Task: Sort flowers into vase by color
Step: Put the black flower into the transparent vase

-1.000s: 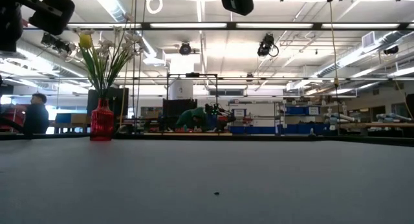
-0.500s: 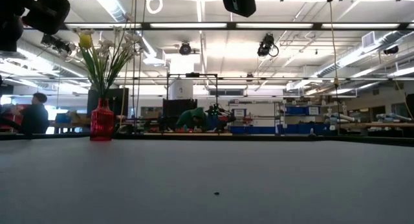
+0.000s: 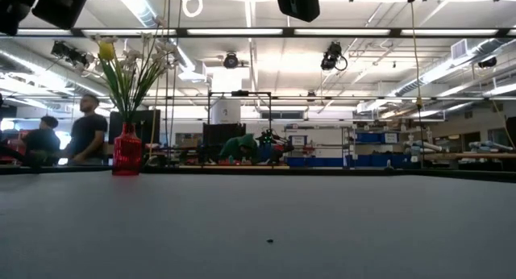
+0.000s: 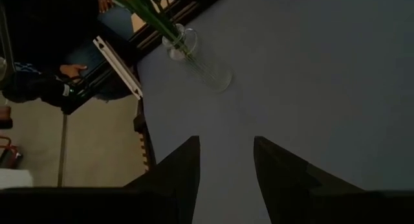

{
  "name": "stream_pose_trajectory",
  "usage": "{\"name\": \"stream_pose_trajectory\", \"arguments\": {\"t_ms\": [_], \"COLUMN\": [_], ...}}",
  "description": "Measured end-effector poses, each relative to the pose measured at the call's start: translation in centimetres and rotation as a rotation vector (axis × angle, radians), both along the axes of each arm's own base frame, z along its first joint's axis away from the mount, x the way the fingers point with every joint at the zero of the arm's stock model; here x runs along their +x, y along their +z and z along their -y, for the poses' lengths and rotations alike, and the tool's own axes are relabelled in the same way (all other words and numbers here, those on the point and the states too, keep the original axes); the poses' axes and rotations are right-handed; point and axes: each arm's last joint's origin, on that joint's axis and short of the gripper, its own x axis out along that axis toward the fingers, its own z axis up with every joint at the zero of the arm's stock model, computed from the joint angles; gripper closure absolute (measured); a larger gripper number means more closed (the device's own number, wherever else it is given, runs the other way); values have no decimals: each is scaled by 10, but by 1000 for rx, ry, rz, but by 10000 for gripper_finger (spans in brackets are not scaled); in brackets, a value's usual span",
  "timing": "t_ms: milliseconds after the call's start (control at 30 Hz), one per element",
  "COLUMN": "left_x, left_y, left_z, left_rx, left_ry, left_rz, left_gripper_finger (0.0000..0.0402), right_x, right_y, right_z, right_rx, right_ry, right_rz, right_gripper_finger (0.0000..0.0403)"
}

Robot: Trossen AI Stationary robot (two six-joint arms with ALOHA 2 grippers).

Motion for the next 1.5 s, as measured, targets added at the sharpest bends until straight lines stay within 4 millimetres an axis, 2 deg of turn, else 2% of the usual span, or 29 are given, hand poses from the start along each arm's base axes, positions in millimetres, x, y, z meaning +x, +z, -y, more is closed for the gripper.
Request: {"name": "stream_pose_trajectory", "arguments": {"t_ms": [400,833,1067,1500], "left_x": [-10,3,0,-4], "left_y": [28,46,40,36], "left_z": [-5,-2,-3,1], "left_rx": [73,93,114,123], "left_ry": [73,93,93,56], "left_rz": [-73,-113,-222,-282], "left_gripper_finger": [205,204,204,204], "right_x": [0,0,0,0], "right_y": [0,0,0,0], "right_z": [0,0,0,0], "right_rx": [-9,-14,-23,-59], "right_ry": [18,23,31,60], "right_rz": [2,6,8,13], "right_gripper_finger": [249,249,249,249]}}
